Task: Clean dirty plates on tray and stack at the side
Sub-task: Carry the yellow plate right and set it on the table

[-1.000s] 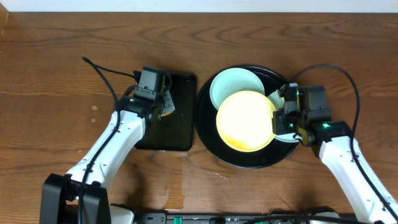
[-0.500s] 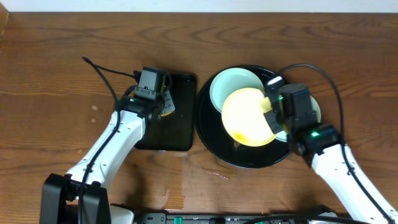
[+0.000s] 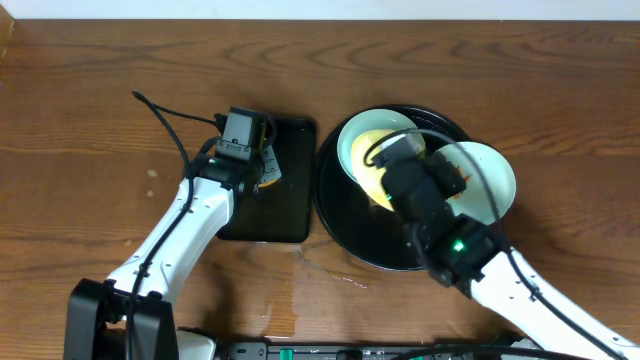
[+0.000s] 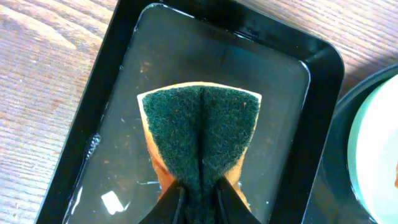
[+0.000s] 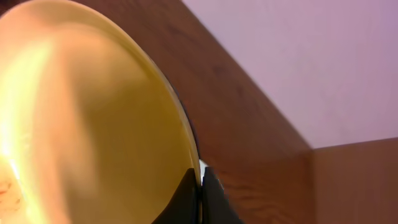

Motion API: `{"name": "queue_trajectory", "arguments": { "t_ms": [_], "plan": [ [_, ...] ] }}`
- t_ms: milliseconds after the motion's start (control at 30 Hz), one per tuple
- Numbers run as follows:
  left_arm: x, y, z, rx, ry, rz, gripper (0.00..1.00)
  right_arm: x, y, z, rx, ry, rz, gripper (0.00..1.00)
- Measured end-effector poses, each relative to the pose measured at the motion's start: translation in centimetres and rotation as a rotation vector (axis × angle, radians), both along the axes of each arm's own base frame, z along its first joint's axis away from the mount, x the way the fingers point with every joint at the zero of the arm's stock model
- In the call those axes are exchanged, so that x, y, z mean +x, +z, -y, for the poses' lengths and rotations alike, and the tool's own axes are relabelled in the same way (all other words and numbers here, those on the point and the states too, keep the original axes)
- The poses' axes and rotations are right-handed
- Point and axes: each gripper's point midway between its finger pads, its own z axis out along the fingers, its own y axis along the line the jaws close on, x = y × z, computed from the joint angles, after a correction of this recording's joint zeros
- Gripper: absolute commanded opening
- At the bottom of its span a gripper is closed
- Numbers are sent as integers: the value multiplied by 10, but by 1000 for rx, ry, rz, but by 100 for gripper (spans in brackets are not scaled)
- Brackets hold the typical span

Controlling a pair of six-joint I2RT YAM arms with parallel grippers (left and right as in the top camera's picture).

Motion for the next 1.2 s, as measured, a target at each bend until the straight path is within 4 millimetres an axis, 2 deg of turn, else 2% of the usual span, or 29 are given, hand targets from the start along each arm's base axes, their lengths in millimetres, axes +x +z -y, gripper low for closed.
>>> {"name": "queue_trajectory", "arguments": {
  "t_ms": [367, 633, 767, 967, 1100, 1200],
  "plan": [
    [0, 0, 0, 0, 0, 0, 15, 3, 19, 8, -66, -61, 91, 1],
    [0, 0, 0, 0, 0, 0, 15, 3, 21, 10, -66, -73, 99, 1],
    [0, 0, 0, 0, 0, 0, 15, 3, 16, 17, 30, -136, 98, 1],
    [0, 0, 0, 0, 0, 0, 15, 16, -6, 57, 291, -315, 37, 1],
    [0, 0, 0, 0, 0, 0, 15, 28, -12, 101, 446, -473, 45, 1],
    [0, 0, 0, 0, 0, 0, 15, 31, -15, 145, 532, -623, 78, 1]
  ]
}}
